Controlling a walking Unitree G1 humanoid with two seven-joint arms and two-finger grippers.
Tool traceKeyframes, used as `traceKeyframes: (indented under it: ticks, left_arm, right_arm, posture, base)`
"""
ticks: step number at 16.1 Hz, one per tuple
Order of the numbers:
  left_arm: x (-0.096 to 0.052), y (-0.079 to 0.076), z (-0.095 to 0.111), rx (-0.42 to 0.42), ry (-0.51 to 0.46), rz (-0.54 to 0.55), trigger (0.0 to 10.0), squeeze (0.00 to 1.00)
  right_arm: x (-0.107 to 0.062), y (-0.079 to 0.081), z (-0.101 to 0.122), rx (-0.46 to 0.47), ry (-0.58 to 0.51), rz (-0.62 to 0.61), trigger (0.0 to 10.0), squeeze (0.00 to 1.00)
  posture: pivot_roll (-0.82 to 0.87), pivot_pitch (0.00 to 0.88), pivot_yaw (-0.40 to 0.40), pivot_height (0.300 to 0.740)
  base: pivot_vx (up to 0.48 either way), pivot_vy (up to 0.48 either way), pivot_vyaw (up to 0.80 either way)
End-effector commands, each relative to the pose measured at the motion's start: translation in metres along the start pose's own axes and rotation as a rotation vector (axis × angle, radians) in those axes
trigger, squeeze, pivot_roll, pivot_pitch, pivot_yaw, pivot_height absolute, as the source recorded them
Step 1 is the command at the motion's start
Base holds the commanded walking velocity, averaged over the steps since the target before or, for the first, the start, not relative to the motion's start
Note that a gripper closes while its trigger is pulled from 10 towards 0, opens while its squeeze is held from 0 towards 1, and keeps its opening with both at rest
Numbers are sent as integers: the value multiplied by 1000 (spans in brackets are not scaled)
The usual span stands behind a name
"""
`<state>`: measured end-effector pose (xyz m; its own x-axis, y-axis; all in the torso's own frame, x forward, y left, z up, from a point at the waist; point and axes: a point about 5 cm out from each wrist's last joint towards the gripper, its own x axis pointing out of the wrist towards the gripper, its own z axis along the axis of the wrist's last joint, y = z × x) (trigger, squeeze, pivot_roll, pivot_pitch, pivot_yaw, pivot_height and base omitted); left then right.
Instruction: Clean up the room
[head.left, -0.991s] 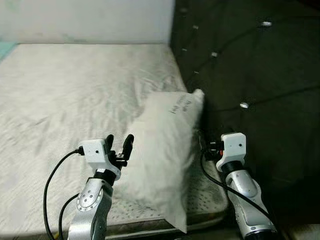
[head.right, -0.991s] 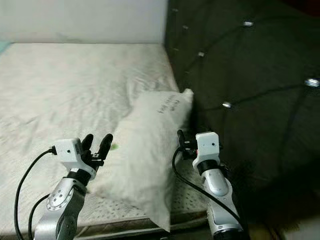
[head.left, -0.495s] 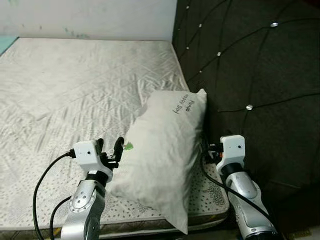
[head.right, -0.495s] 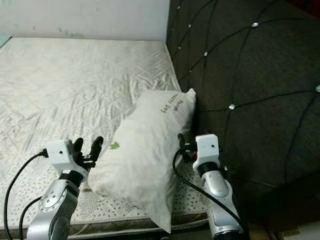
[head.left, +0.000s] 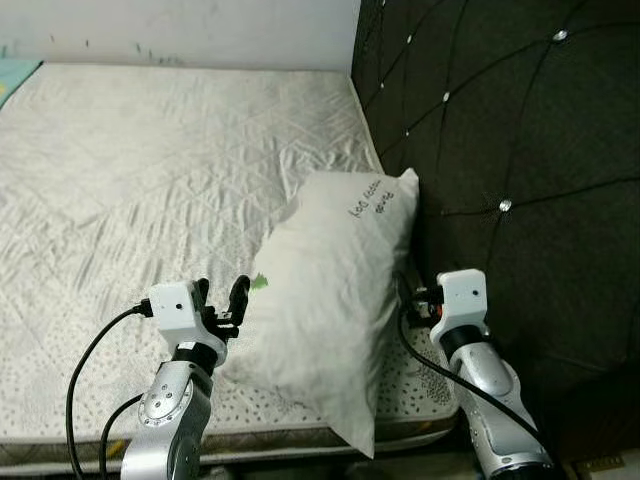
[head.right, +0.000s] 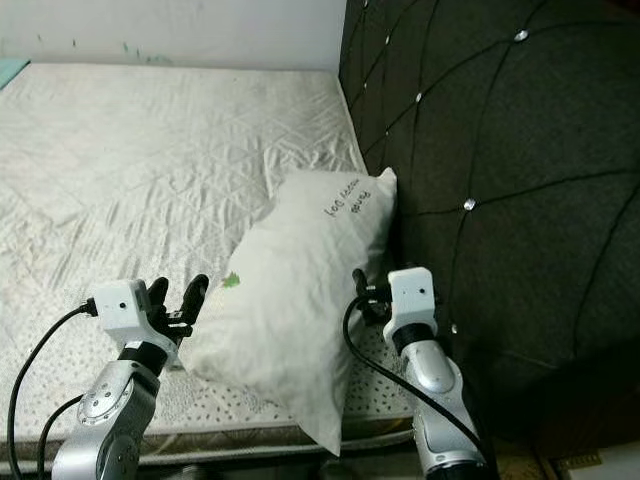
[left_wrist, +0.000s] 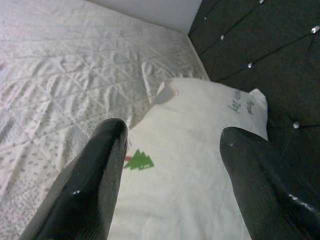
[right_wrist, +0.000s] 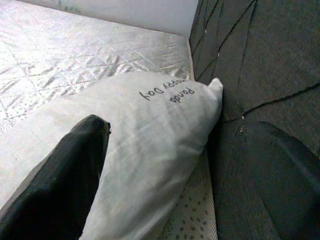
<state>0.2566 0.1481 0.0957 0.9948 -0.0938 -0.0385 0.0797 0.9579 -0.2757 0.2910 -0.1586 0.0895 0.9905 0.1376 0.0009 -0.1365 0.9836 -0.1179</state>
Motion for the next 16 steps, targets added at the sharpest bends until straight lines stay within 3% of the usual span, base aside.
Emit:
traceKeyframes:
  ticks: [1, 4, 16]
  left_arm:
    - [-2, -1, -1, -1, 9, 5, 10000, 0]
    - [-2, 0, 0, -3, 7, 14, 10000, 0]
    - [-2, 3, 6, -7, -27, 44, 10000, 0]
  right_arm:
    - [-3, -1, -3, 1, 17, 2, 10000, 0]
    - [-2, 0, -1, 7, 11, 14, 10000, 0]
    - [1, 2, 1, 1, 13, 40, 10000, 0]
  posture:
    - [-99, 165, -55, 655]
    - [-99, 168, -56, 620]
    - [-99, 177, -64, 620]
  base:
    - [0, 0, 0]
    - [0, 0, 0]
    - [0, 0, 0]
